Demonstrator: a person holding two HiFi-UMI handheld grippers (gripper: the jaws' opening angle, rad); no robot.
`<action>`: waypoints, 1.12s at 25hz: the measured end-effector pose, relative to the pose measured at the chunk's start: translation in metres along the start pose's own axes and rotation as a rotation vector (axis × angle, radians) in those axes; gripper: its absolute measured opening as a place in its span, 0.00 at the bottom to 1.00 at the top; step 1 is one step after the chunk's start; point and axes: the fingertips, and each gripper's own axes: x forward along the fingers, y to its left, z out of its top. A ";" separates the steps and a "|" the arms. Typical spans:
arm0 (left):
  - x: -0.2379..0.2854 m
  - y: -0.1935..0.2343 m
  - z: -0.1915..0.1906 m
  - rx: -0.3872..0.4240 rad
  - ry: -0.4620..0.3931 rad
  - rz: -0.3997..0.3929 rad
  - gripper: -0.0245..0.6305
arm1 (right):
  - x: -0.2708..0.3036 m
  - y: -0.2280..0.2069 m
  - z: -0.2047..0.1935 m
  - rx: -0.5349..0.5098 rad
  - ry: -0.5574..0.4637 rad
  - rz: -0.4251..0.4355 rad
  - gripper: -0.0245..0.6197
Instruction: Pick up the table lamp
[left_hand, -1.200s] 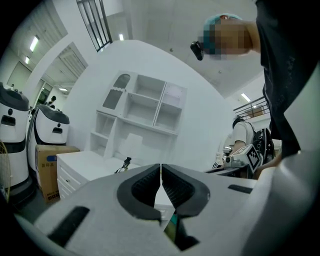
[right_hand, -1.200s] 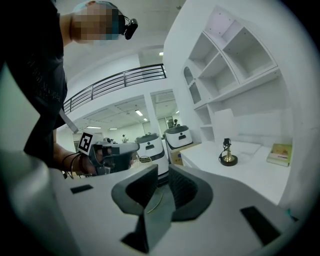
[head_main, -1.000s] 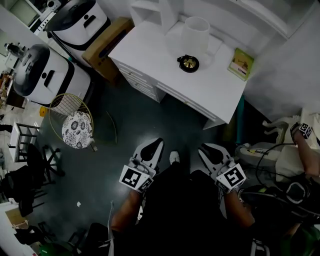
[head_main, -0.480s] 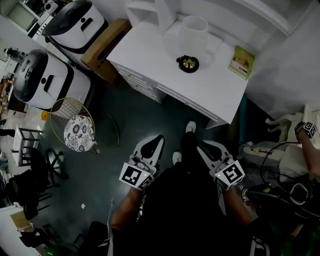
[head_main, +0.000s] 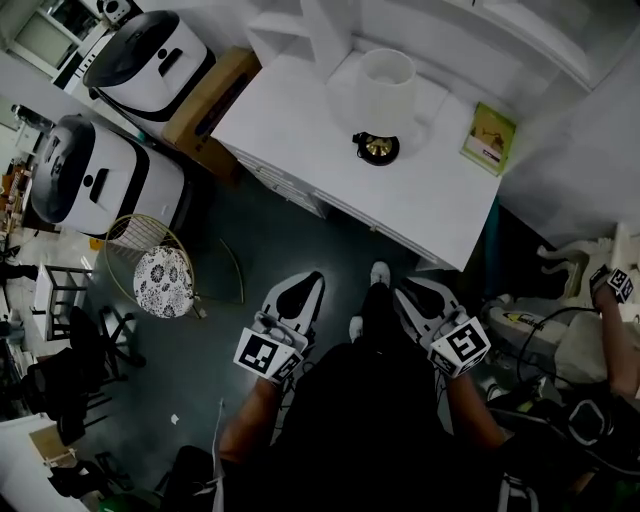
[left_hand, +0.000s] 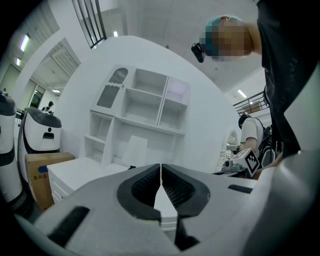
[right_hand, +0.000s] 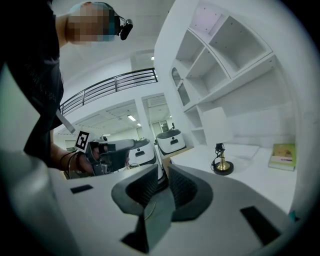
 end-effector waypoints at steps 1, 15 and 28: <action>0.007 0.005 0.002 0.001 0.003 0.000 0.07 | 0.005 -0.007 0.002 -0.001 0.004 -0.001 0.16; 0.106 0.055 0.015 -0.014 0.027 -0.043 0.07 | 0.071 -0.100 0.015 -0.013 0.076 -0.025 0.16; 0.171 0.091 0.027 -0.013 0.060 -0.012 0.07 | 0.117 -0.177 0.035 0.030 0.064 -0.011 0.16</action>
